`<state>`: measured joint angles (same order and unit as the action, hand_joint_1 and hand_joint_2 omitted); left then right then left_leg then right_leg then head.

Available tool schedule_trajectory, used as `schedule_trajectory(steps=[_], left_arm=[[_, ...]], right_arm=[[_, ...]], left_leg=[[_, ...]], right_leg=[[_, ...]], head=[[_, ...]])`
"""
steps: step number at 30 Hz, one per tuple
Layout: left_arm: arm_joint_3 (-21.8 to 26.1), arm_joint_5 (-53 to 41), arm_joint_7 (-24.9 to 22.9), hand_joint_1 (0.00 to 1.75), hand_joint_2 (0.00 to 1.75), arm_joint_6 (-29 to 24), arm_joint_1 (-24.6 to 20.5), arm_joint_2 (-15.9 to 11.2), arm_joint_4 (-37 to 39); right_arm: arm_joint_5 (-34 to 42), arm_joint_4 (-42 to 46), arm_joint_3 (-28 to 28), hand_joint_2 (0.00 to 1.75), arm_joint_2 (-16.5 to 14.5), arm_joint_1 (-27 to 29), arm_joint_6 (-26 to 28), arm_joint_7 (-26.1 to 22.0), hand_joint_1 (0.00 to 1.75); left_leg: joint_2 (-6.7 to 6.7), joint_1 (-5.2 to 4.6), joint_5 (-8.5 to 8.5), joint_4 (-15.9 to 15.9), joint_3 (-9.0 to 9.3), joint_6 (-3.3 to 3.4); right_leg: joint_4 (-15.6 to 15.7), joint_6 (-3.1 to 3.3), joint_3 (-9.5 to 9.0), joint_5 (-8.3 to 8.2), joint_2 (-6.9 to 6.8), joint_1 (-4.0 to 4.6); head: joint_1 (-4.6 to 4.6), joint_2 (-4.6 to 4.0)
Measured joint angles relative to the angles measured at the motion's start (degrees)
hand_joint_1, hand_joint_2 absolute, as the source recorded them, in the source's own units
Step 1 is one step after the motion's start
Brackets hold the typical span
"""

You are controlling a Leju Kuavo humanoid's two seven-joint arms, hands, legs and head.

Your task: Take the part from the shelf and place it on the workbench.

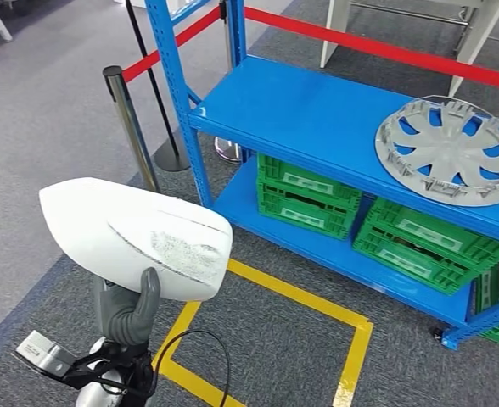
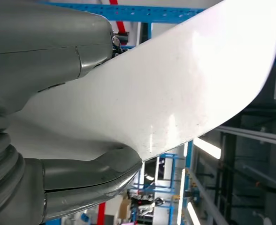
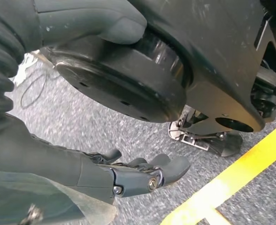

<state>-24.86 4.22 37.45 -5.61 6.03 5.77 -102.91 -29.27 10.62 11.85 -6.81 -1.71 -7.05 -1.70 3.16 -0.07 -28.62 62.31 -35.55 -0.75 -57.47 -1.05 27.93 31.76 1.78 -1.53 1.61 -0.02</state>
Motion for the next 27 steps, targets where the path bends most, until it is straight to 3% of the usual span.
schedule_trajectory(steps=[1,3,4,5,7,9,12,14,16,18,19,20,21,23,24,25,27], left_arm=[[-0.31,1.05,0.01,1.75,1.75,1.20,-0.27,-0.17,-0.02],[-0.96,2.92,-0.02,1.75,1.75,3.82,-0.63,-0.63,-0.02],[-1.19,3.47,-0.05,1.75,1.75,4.76,-0.69,-0.86,-0.02],[-1.39,3.94,-0.10,1.75,1.75,5.46,-0.77,-1.07,-0.02],[-1.60,4.69,-0.15,1.75,1.75,6.45,-1.05,-1.32,-0.02],[-1.70,5.37,-0.05,1.75,1.75,7.24,-1.38,-1.47,-0.04],[-1.70,5.84,0.14,1.75,1.75,8.10,-1.62,-1.64,-0.16],[-1.70,5.91,0.41,1.75,1.75,8.50,-1.69,-1.69,-0.41],[-1.71,5.79,0.91,1.75,1.75,8.73,-1.81,-1.68,-0.75],[-1.68,5.70,1.26,1.75,1.75,8.78,-1.73,-1.68,-0.98],[-1.64,5.70,1.34,1.75,1.75,8.76,-1.54,-1.67,-1.08],[-1.62,5.70,1.39,1.75,1.75,8.73,-1.33,-1.66,-1.20],[-1.59,5.66,1.43,1.75,1.75,8.73,-1.15,-1.65,-1.32],[-1.58,5.47,1.44,1.75,1.75,8.91,-0.96,-1.62,-1.48],[-1.57,5.32,1.43,1.75,1.75,9.04,-0.92,-1.61,-1.54],[-1.55,5.19,1.43,1.75,1.75,9.15,-0.86,-1.61,-1.62],[-1.52,5.07,1.43,1.75,1.75,9.29,-0.70,-1.60,-1.79]], right_arm=[[-0.02,0.00,0.01,1.75,0.01,0.06,0.06,-0.09,0.00],[-0.04,0.00,0.02,1.75,0.02,0.15,0.15,-0.24,0.00],[-0.03,0.00,0.02,1.75,0.02,0.16,0.20,-0.29,0.00],[0.00,0.00,0.02,1.75,0.02,0.16,0.30,-0.35,0.00],[0.19,0.00,0.02,1.75,0.01,0.08,0.56,-0.66,0.00],[0.23,-0.01,0.02,1.75,-0.03,0.00,1.21,-1.27,0.00],[-0.82,-0.03,-0.02,1.75,-0.13,-0.06,3.05,-2.26,0.00],[-1.76,0.01,-0.26,1.75,-0.16,-0.12,4.76,-3.15,0.00],[-2.08,0.04,-0.52,1.75,-0.16,-0.09,6.44,-4.25,0.00],[-2.14,0.04,-0.58,1.75,-0.24,-0.16,7.07,-5.30,0.00],[-2.28,0.04,-0.61,1.75,-0.38,-0.33,7.02,-5.62,0.00],[-2.47,0.05,-0.68,1.75,-0.58,-0.50,6.93,-5.81,0.00],[-2.65,0.05,-0.77,1.75,-0.81,-0.61,6.85,-5.85,0.00],[-2.88,0.07,-0.93,1.75,-1.15,-0.60,6.66,-5.74,0.00],[-2.93,0.07,-0.97,1.75,-1.28,-0.54,6.51,-5.72,0.00],[-2.94,0.08,-0.98,1.75,-1.41,-0.47,6.38,-5.70,0.00],[-2.94,0.10,-0.98,1.75,-1.66,-0.30,6.16,-5.73,0.00]], left_leg=[[-1.56,0.01,-1.60,3.28,-1.49,-0.31],[-2.64,0.22,-4.41,10.63,-4.92,-0.65],[-2.72,0.28,-4.65,12.56,-5.78,-0.64],[-2.75,0.30,-3.85,12.44,-5.68,-0.55],[-2.82,0.22,0.14,6.19,-2.62,-0.05],[-3.12,-0.11,2.48,-0.24,0.64,0.76],[-3.32,-0.57,2.01,-2.84,1.52,1.84],[-3.27,-0.24,1.92,-3.81,1.76,2.26],[-3.17,0.10,2.05,-4.51,2.11,2.56],[-3.05,0.02,2.01,-4.54,2.13,2.80],[-2.99,-0.03,1.97,-4.50,2.16,2.84],[-2.87,-0.07,1.90,-4.42,2.22,2.85],[-2.68,-0.07,1.81,-4.30,2.28,2.81],[-2.17,-0.09,1.52,-3.91,2.33,2.51],[-1.92,-0.18,1.39,-3.56,2.18,2.28],[-1.75,-0.29,1.36,-3.31,1.97,2.01],[-1.57,-0.39,1.54,-3.04,1.61,1.49]], right_leg=[[-0.01,0.22,-0.03,0.10,-0.88,0.11],[-0.03,0.59,-0.06,0.34,-2.71,0.29],[-0.05,0.64,-0.15,0.40,-3.51,0.35],[-0.06,0.65,-0.30,0.49,-4.12,0.41],[-0.07,0.57,-0.78,0.74,-4.87,0.50],[0.04,0.36,-0.79,0.99,-5.18,0.59],[0.14,-0.40,-0.47,0.86,-5.35,0.69],[-0.39,-0.83,0.10,1.53,-4.80,0.69],[-4.85,-1.07,2.55,3.99,-3.27,0.64],[-12.69,-1.27,6.81,6.77,-2.17,0.65],[-15.42,-1.37,8.52,7.15,-2.03,0.65],[-16.17,-1.45,9.32,6.36,-1.98,0.65],[-14.55,-1.49,8.94,4.46,-1.97,0.62],[-7.45,-1.49,6.17,0.10,-1.74,0.50],[-4.23,-1.42,4.74,-0.99,-1.51,0.42],[-2.38,-1.27,3.92,-1.31,-1.28,0.39],[-1.58,-0.82,3.47,-1.09,-1.04,0.48]], head=[[0.25,0.00],[0.39,0.00],[0.42,0.00],[0.40,0.00],[0.40,0.00],[0.37,0.00],[0.36,0.00],[0.31,0.00],[0.16,0.00],[0.09,0.00],[0.12,0.00],[0.12,0.00],[0.10,0.00],[0.07,0.00],[0.07,0.00],[0.12,0.00],[0.18,0.00]])
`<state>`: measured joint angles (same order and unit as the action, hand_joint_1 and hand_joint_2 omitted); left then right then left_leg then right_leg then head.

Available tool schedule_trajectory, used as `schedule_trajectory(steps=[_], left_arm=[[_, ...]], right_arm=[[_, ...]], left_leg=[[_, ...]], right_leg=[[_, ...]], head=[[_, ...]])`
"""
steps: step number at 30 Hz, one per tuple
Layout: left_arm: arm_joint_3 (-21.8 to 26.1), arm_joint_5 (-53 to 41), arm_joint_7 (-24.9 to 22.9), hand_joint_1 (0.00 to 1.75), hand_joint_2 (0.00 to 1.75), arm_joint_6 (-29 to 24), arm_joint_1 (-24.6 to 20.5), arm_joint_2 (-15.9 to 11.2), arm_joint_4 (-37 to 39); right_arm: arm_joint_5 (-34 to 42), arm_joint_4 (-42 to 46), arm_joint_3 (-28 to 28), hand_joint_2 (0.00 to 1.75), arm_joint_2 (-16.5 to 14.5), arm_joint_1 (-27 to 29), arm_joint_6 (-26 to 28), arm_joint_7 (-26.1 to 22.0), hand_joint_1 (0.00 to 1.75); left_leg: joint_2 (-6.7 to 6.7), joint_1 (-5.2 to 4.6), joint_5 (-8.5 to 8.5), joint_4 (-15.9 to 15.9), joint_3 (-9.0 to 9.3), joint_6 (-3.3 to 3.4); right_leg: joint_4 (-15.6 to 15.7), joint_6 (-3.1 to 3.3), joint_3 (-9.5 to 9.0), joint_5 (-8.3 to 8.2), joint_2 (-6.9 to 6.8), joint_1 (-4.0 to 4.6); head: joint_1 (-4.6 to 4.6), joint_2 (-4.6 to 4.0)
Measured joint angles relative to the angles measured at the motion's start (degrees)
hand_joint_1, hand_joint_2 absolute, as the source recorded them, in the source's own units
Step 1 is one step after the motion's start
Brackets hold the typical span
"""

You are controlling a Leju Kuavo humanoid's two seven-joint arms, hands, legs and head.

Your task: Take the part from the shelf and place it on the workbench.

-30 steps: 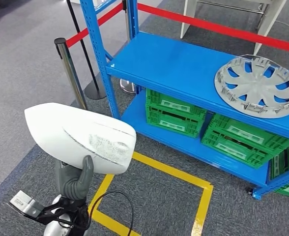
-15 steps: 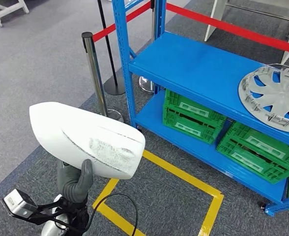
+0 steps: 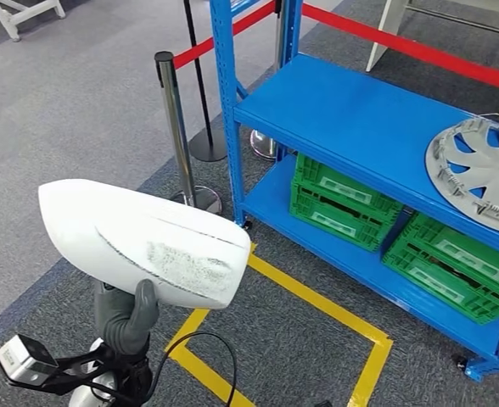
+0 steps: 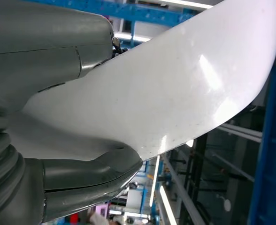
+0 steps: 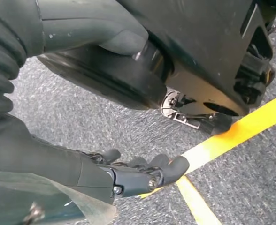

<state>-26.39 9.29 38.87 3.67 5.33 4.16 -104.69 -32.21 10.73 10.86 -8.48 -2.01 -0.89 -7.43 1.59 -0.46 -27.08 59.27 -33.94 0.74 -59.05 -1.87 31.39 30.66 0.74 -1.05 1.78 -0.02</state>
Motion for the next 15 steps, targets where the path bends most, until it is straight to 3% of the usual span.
schedule_trajectory(steps=[3,7,8,9,12,15], left_arm=[[0.02,0.00,0.02,1.75,1.75,0.07,0.08,0.01,-0.18],[0.03,0.00,0.03,1.75,1.75,0.07,0.21,-0.04,-0.31],[0.03,0.00,0.03,1.75,1.75,0.07,0.26,-0.06,-0.31],[0.04,0.00,0.03,1.75,1.75,0.07,0.29,-0.07,-0.32],[0.07,0.00,0.03,1.75,1.75,0.07,0.31,-0.08,-0.33],[0.07,0.00,0.03,1.75,1.75,0.07,0.30,-0.08,-0.33]], right_arm=[[0.00,0.02,0.00,1.75,-0.28,0.02,-0.13,-0.06,0.00],[0.01,0.03,0.00,1.75,-0.33,0.11,-0.14,-0.07,0.00],[0.01,0.03,0.00,1.75,-0.33,0.11,-0.14,-0.07,0.00],[0.01,0.03,0.00,1.75,-0.34,0.10,-0.14,-0.07,0.00],[0.01,0.03,0.00,1.75,-0.35,0.07,-0.14,-0.07,0.00],[0.01,0.03,0.00,1.75,-0.35,0.06,-0.14,-0.07,0.00]], left_leg=[[-0.37,0.15,-1.28,1.76,-0.77,-0.87],[-0.88,0.56,-7.50,15.10,-6.58,-1.85],[-0.90,0.63,-7.51,16.49,-7.14,-1.88],[-0.91,0.67,-6.38,15.51,-6.58,-1.81],[-0.93,0.69,-2.75,9.83,-3.74,-1.50],[-0.94,0.69,-2.12,8.49,-3.07,-1.42]], right_leg=[[0.10,1.00,-0.11,-0.43,-0.31,-0.22],[0.19,1.59,-0.11,-0.46,-1.03,-0.26],[0.19,1.60,-0.13,-0.45,-1.13,-0.24],[0.19,1.59,-0.19,-0.45,-1.17,-0.24],[0.19,1.57,-0.35,-0.43,-1.18,-0.24],[0.19,1.56,-0.39,-0.42,-1.17,-0.24]], head=[[0.17,0.00],[0.39,0.00],[0.39,0.00],[0.40,0.00],[0.41,0.00],[0.40,0.00]])
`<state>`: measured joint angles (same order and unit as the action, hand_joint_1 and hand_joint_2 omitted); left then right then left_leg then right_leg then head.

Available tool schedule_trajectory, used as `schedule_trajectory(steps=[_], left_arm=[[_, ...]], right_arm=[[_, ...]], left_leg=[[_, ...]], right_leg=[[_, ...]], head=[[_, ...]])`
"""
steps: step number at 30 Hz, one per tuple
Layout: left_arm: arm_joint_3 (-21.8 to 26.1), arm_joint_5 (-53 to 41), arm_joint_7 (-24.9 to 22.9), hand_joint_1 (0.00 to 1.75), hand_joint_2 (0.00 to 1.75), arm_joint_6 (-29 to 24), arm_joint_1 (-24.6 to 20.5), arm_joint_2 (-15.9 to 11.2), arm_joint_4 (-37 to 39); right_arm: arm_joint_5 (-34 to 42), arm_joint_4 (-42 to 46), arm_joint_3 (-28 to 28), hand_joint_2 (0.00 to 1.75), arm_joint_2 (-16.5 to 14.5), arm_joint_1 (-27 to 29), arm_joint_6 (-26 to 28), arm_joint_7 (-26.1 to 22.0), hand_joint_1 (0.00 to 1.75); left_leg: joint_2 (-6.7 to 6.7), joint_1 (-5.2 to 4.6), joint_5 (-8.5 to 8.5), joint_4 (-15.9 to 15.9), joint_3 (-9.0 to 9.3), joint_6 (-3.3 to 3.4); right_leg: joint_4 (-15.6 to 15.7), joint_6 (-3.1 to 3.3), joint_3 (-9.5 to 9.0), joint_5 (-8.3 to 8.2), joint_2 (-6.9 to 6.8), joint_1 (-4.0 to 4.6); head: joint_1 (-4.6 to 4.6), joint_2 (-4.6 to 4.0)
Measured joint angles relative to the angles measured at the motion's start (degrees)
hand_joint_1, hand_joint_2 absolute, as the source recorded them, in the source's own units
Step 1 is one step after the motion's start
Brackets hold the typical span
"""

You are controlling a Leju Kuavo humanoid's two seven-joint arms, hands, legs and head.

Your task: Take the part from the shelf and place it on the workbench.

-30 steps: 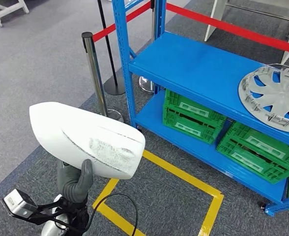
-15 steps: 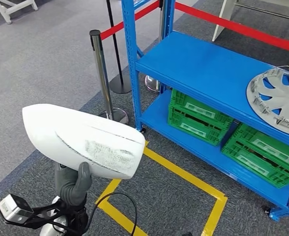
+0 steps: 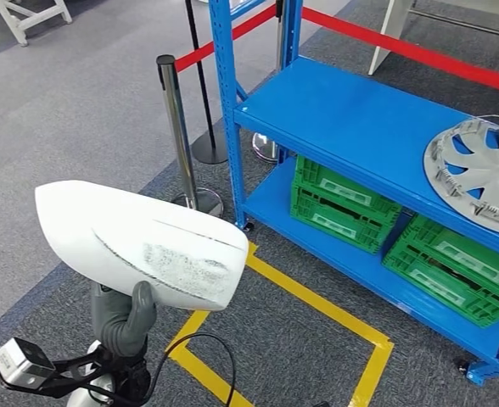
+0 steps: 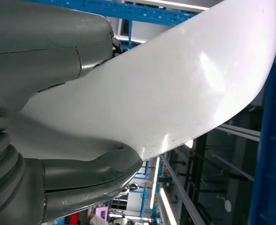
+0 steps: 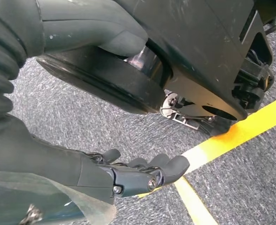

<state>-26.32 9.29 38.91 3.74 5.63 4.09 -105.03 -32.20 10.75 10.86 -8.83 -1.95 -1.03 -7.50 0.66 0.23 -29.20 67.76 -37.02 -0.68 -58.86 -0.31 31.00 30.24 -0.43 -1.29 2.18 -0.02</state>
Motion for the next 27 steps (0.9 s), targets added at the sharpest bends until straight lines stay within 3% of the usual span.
schedule_trajectory(steps=[1,4,5,6,8,10,11,12,14,16,17,19,21,23,25,26,27], left_arm=[[0.00,0.00,0.00,1.75,1.75,0.00,0.00,0.01,-0.02],[0.08,0.02,-0.02,1.75,1.75,0.29,0.00,0.09,-0.16],[0.11,0.02,-0.02,1.75,1.75,0.51,-0.04,0.17,-0.19],[0.11,0.02,-0.01,1.75,1.75,0.72,-0.10,0.26,-0.20],[0.13,-0.01,0.00,1.75,1.75,0.97,-0.16,0.38,-0.20],[0.13,-0.02,0.01,1.75,1.75,1.13,-0.13,0.39,-0.19],[0.13,-0.02,0.02,1.75,1.75,1.25,-0.14,0.39,-0.19],[0.13,-0.01,0.03,1.75,1.75,1.37,-0.16,0.39,-0.19],[0.15,0.03,0.08,1.75,1.75,1.60,-0.23,0.40,-0.19],[0.15,0.23,0.14,1.75,1.75,1.90,-0.33,0.43,-0.19],[0.15,0.40,0.16,1.75,1.75,2.08,-0.37,0.46,-0.19],[0.14,0.71,0.19,1.75,1.75,2.37,-0.43,0.51,-0.19],[0.14,0.86,0.22,1.75,1.75,2.60,-0.70,0.53,-0.19],[0.13,0.98,0.24,1.75,1.75,2.76,-0.92,0.54,-0.17],[0.13,1.04,0.24,1.75,1.75,2.80,-0.91,0.50,-0.15],[0.14,1.07,0.25,1.75,1.75,2.80,-0.90,0.48,-0.14],[0.14,1.10,0.27,1.75,1.75,2.82,-0.90,0.47,-0.13]], right_arm=[[-0.01,0.00,0.00,1.75,-0.02,-0.01,0.00,0.00,0.00],[-0.03,0.01,0.00,1.75,-0.11,-0.06,-0.03,-0.02,0.00],[-0.01,0.01,0.00,1.75,-0.13,-0.08,-0.04,-0.04,0.00],[0.08,0.02,0.01,1.75,-0.13,-0.11,-0.06,-0.05,0.00],[0.68,0.03,0.05,1.75,-0.12,-0.16,-0.09,-0.25,0.00],[1.26,0.07,0.15,1.75,-0.11,-0.27,-0.20,-0.64,0.00],[1.21,0.10,0.19,1.75,-0.11,-0.31,-0.27,-0.86,0.00],[0.85,0.11,0.17,1.75,-0.11,-0.30,-0.31,-1.03,0.00],[0.02,0.13,0.08,1.75,-0.11,-0.01,-0.40,-1.21,0.00],[-0.48,0.11,-0.03,1.75,-0.12,0.29,-0.68,-1.12,0.00],[-0.64,0.10,-0.07,1.75,-0.11,0.34,-0.91,-1.03,0.00],[-0.89,0.11,-0.15,1.75,-0.12,0.20,-1.28,-0.84,0.00],[-1.05,0.11,-0.30,1.75,-0.14,0.04,-1.48,-0.60,0.00],[-1.23,0.11,-0.43,1.75,-0.05,0.03,-1.61,-0.40,0.00],[-1.47,0.11,-0.54,1.75,0.12,0.03,-1.81,-0.33,0.00],[-1.64,0.11,-0.66,1.75,0.20,0.00,-1.93,-0.31,0.00],[-1.82,0.11,-0.78,1.75,0.26,-0.05,-2.05,-0.26,0.00]], left_leg=[[-0.05,-0.01,0.74,-1.91,0.94,0.13],[-0.19,-0.20,1.93,-8.80,3.91,1.28],[-0.22,-0.20,1.83,-9.65,4.18,1.72],[-0.25,-0.07,2.00,-9.97,4.29,2.03],[-0.31,-0.15,2.07,-10.05,4.28,2.35],[-0.18,-0.31,2.02,-10.00,4.29,2.45],[0.07,-0.36,1.99,-9.95,4.32,2.47],[0.46,-0.38,1.95,-9.86,4.36,2.44],[1.48,-0.42,1.80,-9.43,4.18,2.16],[2.58,-0.36,1.84,-8.90,3.50,1.59],[3.13,-0.29,1.99,-8.76,3.16,1.24],[3.82,-0.10,2.15,-8.61,2.82,0.61],[2.63,-0.14,0.61,-6.09,1.67,0.01],[0.72,0.00,-2.63,0.54,-1.45,-0.58],[0.11,0.21,-4.38,6.29,-4.29,-0.88],[-0.01,0.26,-3.78,6.57,-4.45,-0.87],[-0.24,0.25,-2.25,4.68,-3.53,-0.72]], right_leg=[[0.00,-0.03,-0.05,0.02,0.01,0.00],[0.15,-1.33,0.25,0.23,-0.01,0.19],[-0.66,-1.79,0.83,0.94,0.07,0.25],[-2.65,-1.93,1.82,2.22,0.18,0.26],[-9.66,-2.02,5.17,5.65,0.36,0.26],[-14.95,-2.10,7.72,6.96,0.37,0.29],[-14.80,-2.09,7.68,6.08,0.41,0.30],[-12.35,-2.04,6.55,4.21,0.62,0.28],[-4.90,-1.82,3.10,0.65,2.81,0.07],[-0.56,-1.58,0.90,-0.16,4.96,-0.10],[-0.21,-1.45,0.61,0.13,5.21,-0.05],[0.11,-0.95,0.32,0.01,4.07,-0.05],[0.41,-0.35,-0.06,-0.14,2.64,-0.25],[0.46,0.03,-0.27,-0.02,1.10,-0.18],[0.45,0.22,-0.34,0.13,-0.35,-0.03],[0.45,0.25,-0.41,0.22,-1.00,0.02],[0.45,0.25,-0.55,0.33,-1.60,0.08]], head=[[0.01,0.00],[-0.05,0.00],[-0.14,0.00],[-0.27,0.00],[-0.50,0.00],[-0.56,0.00],[-0.56,0.00],[-0.57,0.00],[-0.57,0.00],[-0.52,0.00],[-0.51,0.00],[-0.49,0.00],[-0.14,0.00],[0.20,0.00],[0.20,0.00],[0.20,0.00],[0.20,0.00]])
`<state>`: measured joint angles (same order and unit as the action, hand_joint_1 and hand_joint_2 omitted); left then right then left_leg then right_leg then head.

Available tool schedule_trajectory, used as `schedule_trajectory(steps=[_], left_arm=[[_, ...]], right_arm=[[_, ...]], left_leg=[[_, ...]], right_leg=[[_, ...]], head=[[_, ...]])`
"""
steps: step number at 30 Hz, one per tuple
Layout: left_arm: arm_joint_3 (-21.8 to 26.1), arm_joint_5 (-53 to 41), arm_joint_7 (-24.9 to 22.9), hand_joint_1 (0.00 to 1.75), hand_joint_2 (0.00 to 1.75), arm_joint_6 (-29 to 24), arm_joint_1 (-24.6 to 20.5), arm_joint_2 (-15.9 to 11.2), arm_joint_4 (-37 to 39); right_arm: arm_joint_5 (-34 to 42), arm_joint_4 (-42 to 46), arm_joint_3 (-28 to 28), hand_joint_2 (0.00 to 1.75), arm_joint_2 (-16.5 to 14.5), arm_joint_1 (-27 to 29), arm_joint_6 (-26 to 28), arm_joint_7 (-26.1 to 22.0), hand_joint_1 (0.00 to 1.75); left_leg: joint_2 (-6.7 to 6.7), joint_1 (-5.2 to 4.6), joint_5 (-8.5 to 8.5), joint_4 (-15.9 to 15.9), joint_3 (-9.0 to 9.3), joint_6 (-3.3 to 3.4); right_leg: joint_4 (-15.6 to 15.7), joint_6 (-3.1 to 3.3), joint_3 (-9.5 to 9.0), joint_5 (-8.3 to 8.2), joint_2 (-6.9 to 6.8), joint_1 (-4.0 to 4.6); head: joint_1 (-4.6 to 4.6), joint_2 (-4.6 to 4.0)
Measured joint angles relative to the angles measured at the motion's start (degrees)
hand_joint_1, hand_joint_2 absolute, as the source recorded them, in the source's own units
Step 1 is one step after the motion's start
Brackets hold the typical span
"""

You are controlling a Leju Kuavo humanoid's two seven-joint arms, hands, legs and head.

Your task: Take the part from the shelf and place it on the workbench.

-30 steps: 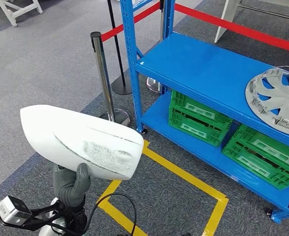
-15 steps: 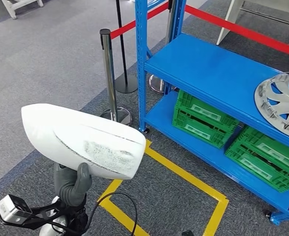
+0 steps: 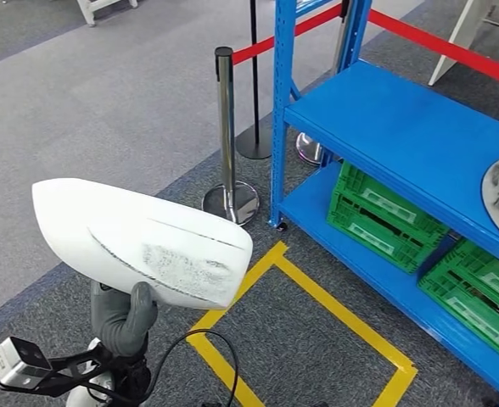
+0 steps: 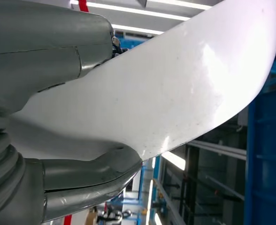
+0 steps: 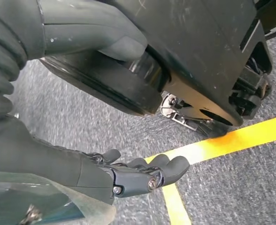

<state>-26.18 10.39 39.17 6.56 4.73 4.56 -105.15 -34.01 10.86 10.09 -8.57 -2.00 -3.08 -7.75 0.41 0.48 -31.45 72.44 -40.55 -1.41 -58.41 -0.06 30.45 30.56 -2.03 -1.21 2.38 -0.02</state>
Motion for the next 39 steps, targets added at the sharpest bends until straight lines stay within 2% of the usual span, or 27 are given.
schedule_trajectory(steps=[1,3,5,7,9,11,12,13,14,15,16,17,18,20,22,23,25,26,28,29,30,31,33,35,37,38,39], left_arm=[[0.01,0.04,0.03,1.75,1.75,0.03,-0.02,0.01,0.00],[-0.01,0.09,0.11,1.75,1.75,0.15,-0.21,0.04,0.00],[-0.01,0.15,0.19,1.75,1.75,0.30,-0.41,0.09,0.01],[0.01,0.22,0.25,1.75,1.75,0.40,-0.42,0.15,0.01],[0.01,0.30,0.27,1.75,1.75,0.46,-0.52,0.28,0.01],[-0.01,0.34,0.28,1.75,1.75,0.52,-0.69,0.40,0.04],[-0.01,0.34,0.28,1.75,1.75,0.55,-0.73,0.42,0.10],[-0.01,0.34,0.28,1.75,1.75,0.59,-0.71,0.42,0.19],[0.00,0.34,0.28,1.75,1.75,0.61,-0.71,0.41,0.29],[0.01,0.35,0.28,1.75,1.75,0.63,-0.71,0.40,0.39],[0.01,0.36,0.28,1.75,1.75,0.66,-0.72,0.40,0.46],[0.01,0.37,0.28,1.75,1.75,0.69,-0.73,0.40,0.52],[0.01,0.41,0.27,1.75,1.75,0.74,-0.81,0.41,0.60],[-0.02,0.47,0.27,1.75,1.75,0.88,-0.96,0.45,0.76],[-0.03,0.50,0.28,1.75,1.75,0.99,-1.01,0.45,0.92],[-0.03,0.50,0.28,1.75,1.75,1.03,-1.03,0.44,0.97],[-0.03,0.51,0.29,1.75,1.75,1.05,-1.24,0.44,1.05],[-0.03,0.52,0.30,1.75,1.75,1.07,-1.33,0.44,1.11],[-0.03,0.55,0.30,1.75,1.75,1.10,-1.36,0.44,1.34],[-0.03,0.57,0.30,1.75,1.75,1.13,-1.32,0.43,1.49],[-0.03,0.58,0.30,1.75,1.75,1.14,-1.30,0.43,1.64],[-0.03,0.59,0.30,1.75,1.75,1.15,-1.29,0.43,1.75],[-0.03,0.61,0.29,1.75,1.75,1.16,-1.37,0.44,1.89],[-0.03,0.72,0.31,1.75,1.75,1.26,-1.54,0.51,1.96],[-0.02,1.01,0.31,1.75,1.75,1.48,-1.64,0.58,2.06],[-0.01,1.14,0.28,1.75,1.75,1.58,-1.65,0.67,2.15],[-0.03,1.26,0.25,1.75,1.75,1.68,-1.75,0.80,2.27]], right_arm=[[-0.21,0.01,-0.12,1.75,0.04,-0.03,-0.13,0.08,0.00],[-0.62,0.02,-0.30,1.75,0.13,-0.06,-0.39,0.23,0.00],[-0.92,0.02,-0.49,1.75,0.27,-0.09,-0.72,0.28,0.00],[-1.09,0.04,-0.65,1.75,0.45,-0.21,-0.99,0.28,0.00],[-1.16,0.09,-0.79,1.75,0.60,-0.26,-1.33,0.24,0.00],[-1.11,0.11,-0.97,1.75,0.70,-0.25,-1.68,0.07,0.00],[-1.07,0.13,-1.02,1.75,0.73,-0.36,-1.78,-0.01,0.00],[-1.04,0.14,-1.05,1.75,0.75,-0.52,-1.89,-0.08,0.00],[-1.03,0.15,-1.06,1.75,0.77,-0.69,-2.00,-0.10,0.00],[-1.07,0.15,-1.08,1.75,0.78,-0.79,-2.09,-0.05,0.00],[-1.12,0.15,-1.11,1.75,0.79,-0.76,-2.19,0.00,0.00],[-1.15,0.14,-1.15,1.75,0.79,-0.66,-2.30,0.03,0.00],[-1.18,0.10,-1.26,1.75,0.78,-0.50,-2.45,0.06,0.00],[-1.19,0.04,-1.48,1.75,0.76,-0.28,-2.74,0.02,0.00],[-1.22,0.04,-1.61,1.75,0.73,-0.33,-2.92,0.04,0.00],[-1.27,0.04,-1.65,1.75,0.73,-0.41,-2.97,0.10,0.00],[-1.38,0.04,-1.72,1.75,0.73,-0.34,-3.01,0.23,0.00],[-1.44,0.04,-1.73,1.75,0.78,-0.28,-3.01,0.28,0.00],[-1.58,0.04,-1.74,1.75,0.90,-0.20,-3.01,0.39,0.00],[-1.63,0.04,-1.74,1.75,0.96,-0.23,-3.02,0.45,0.00],[-1.68,0.04,-1.74,1.75,1.01,-0.29,-3.02,0.50,0.00],[-1.74,0.04,-1.76,1.75,1.04,-0.35,-3.02,0.54,0.00],[-1.90,0.04,-1.84,1.75,1.04,-0.40,-3.03,0.63,0.00],[-2.14,0.04,-1.95,1.75,1.07,-0.36,-3.05,0.88,0.00],[-2.55,0.05,-2.12,1.75,1.14,-0.53,-3.13,1.31,0.00],[-2.78,0.07,-2.26,1.75,1.21,-0.68,-3.20,1.51,0.00],[-2.94,0.09,-2.44,1.75,1.27,-0.77,-3.27,1.64,0.00]], left_leg=[[-0.64,-0.09,2.07,-3.52,1.77,0.30],[-3.04,-0.72,4.55,-10.53,5.29,1.07],[-4.21,-1.29,4.60,-13.17,6.37,1.63],[-3.15,-1.19,4.82,-13.73,6.37,2.16],[-2.02,-0.82,5.20,-14.45,6.71,2.83],[-0.95,-0.64,5.39,-14.75,6.88,3.25],[-0.36,-0.66,5.39,-14.73,6.86,3.35],[0.27,-0.69,5.37,-14.69,6.89,3.39],[0.99,-0.70,5.34,-14.64,6.91,3.41],[1.80,-0.64,5.30,-14.52,6.94,3.36],[2.65,-0.55,5.21,-14.31,6.95,3.23],[3.49,-0.45,5.06,-14.03,6.88,2.99],[4.33,-0.43,4.90,-13.50,6.64,2.68],[5.72,-0.39,4.91,-12.95,5.97,1.97],[6.86,-0.25,5.21,-12.93,5.48,1.35],[6.35,-0.30,5.05,-12.63,5.28,1.09],[3.39,-0.42,3.12,-9.17,3.64,0.60],[1.58,-0.44,1.48,-5.77,2.06,0.37],[0.29,-0.25,-1.25,1.36,-1.39,0.10],[0.16,-0.20,-1.32,2.99,-2.19,0.13],[0.05,-0.21,-0.27,2.39,-1.89,0.27],[-0.28,-0.30,1.65,-0.28,-0.57,0.58],[-2.91,-1.04,4.97,-7.69,3.15,1.57],[-5.12,-1.90,5.48,-11.89,5.10,2.42],[-4.33,-2.03,5.20,-12.82,5.28,2.80],[-3.63,-1.85,5.36,-13.20,5.40,2.95],[-2.93,-1.63,5.54,-13.61,5.60,3.17]], right_leg=[[0.00,-0.04,-0.21,0.14,-0.55,0.06],[-0.01,-0.39,-0.53,0.50,-1.51,0.32],[0.07,-0.92,-0.66,0.74,-2.47,0.57],[0.27,-1.49,-0.86,0.99,-3.17,0.60],[-1.44,-1.92,-0.22,2.47,-1.29,0.52],[-7.52,-2.08,2.65,5.62,1.38,0.50],[-11.29,-2.14,4.55,7.04,1.88,0.53],[-14.09,-2.22,6.05,7.65,2.06,0.54],[-15.14,-2.30,6.78,7.21,2.10,0.54],[-13.96,-2.40,6.47,5.66,2.19,0.47],[-10.91,-2.52,5.26,3.40,2.63,0.31],[-7.43,-2.66,3.74,1.66,3.92,0.05],[-4.10,-2.71,2.31,0.59,5.43,-0.25],[-1.33,-2.44,0.81,0.56,7.49,-0.45],[-1.17,-1.79,0.47,0.55,6.60,-0.34],[-1.07,-1.46,0.35,0.47,5.93,-0.35],[-0.78,-0.78,0.01,0.40,4.20,-0.39],[-0.74,-0.51,-0.11,0.48,3.29,-0.23],[-0.74,-0.15,-0.24,0.71,1.46,0.04],[-0.74,-0.07,-0.35,0.85,0.61,0.15],[-0.74,-0.03,-0.53,1.02,-0.17,0.24],[-0.73,-0.04,-0.80,1.24,-0.87,0.32],[-0.66,-0.22,-1.33,1.75,-2.09,0.54],[-0.51,-0.58,-1.63,2.13,-3.27,0.78],[-0.13,-0.96,-2.01,2.33,-4.53,0.94],[-0.12,-1.14,-2.08,2.60,-4.22,0.92],[-0.79,-1.32,-1.80,3.19,-3.10,0.87]], head=[[0.00,0.00],[-0.01,0.00],[-0.13,0.00],[-0.24,0.00],[-0.41,0.00],[-0.68,0.00],[-0.78,0.00],[-0.78,0.00],[-0.78,0.00],[-0.79,0.00],[-0.79,0.00],[-0.81,0.00],[-0.80,0.00],[-0.79,0.00],[-0.77,0.00],[-0.68,0.00],[-0.31,0.00],[-0.11,0.00],[-0.02,0.00],[-0.01,0.00],[-0.01,0.00],[0.00,0.00],[-0.01,0.00],[-0.01,0.00],[-0.03,0.00],[-0.11,0.00],[-0.12,0.00]])
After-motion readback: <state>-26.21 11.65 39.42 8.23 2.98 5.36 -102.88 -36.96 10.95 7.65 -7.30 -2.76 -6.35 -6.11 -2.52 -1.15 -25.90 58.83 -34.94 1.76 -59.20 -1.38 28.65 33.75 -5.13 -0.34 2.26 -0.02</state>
